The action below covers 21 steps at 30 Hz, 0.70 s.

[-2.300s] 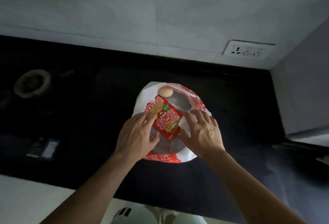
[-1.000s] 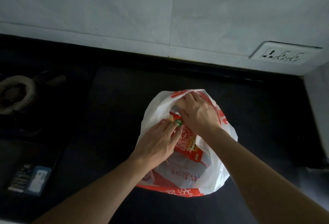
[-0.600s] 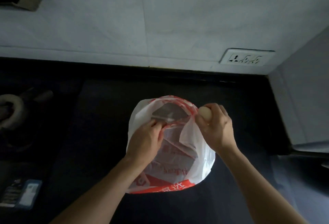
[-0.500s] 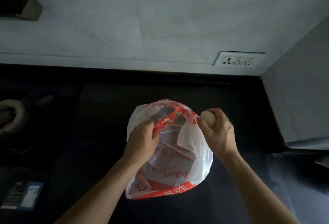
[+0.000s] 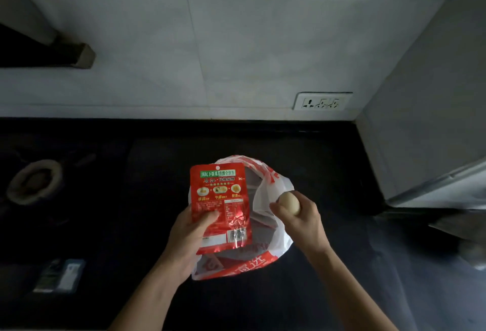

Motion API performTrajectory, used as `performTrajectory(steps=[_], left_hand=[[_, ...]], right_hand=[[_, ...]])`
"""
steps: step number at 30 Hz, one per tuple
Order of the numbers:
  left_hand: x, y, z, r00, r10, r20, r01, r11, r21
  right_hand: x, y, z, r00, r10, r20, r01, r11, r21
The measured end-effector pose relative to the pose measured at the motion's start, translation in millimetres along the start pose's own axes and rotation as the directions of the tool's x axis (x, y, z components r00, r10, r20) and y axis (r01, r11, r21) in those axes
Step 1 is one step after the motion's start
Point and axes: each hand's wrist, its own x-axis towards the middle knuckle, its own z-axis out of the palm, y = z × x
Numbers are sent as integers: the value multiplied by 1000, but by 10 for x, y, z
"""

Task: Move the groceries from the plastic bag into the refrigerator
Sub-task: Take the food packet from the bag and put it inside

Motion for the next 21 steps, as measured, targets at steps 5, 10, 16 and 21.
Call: performTrajectory(steps=[5, 10, 16, 21], left_hand=[[-304, -143, 27, 1000, -19, -16, 18, 997, -79], [-473, -200, 46, 999, 12, -42, -16, 994, -109], [-540, -242, -77, 994, 55, -89, -65, 992, -110], [-619, -267, -184, 986, 82, -144, -98, 989, -113]], right_hand=[[-298, -108, 42, 999, -8, 48, 2, 993, 116], [-516, -1, 169, 998, 17, 56, -25, 988, 152], [-584, -136, 253, 994, -67, 85, 57, 992, 115], [-620, -234, 332, 983, -131, 126, 114, 985, 131]])
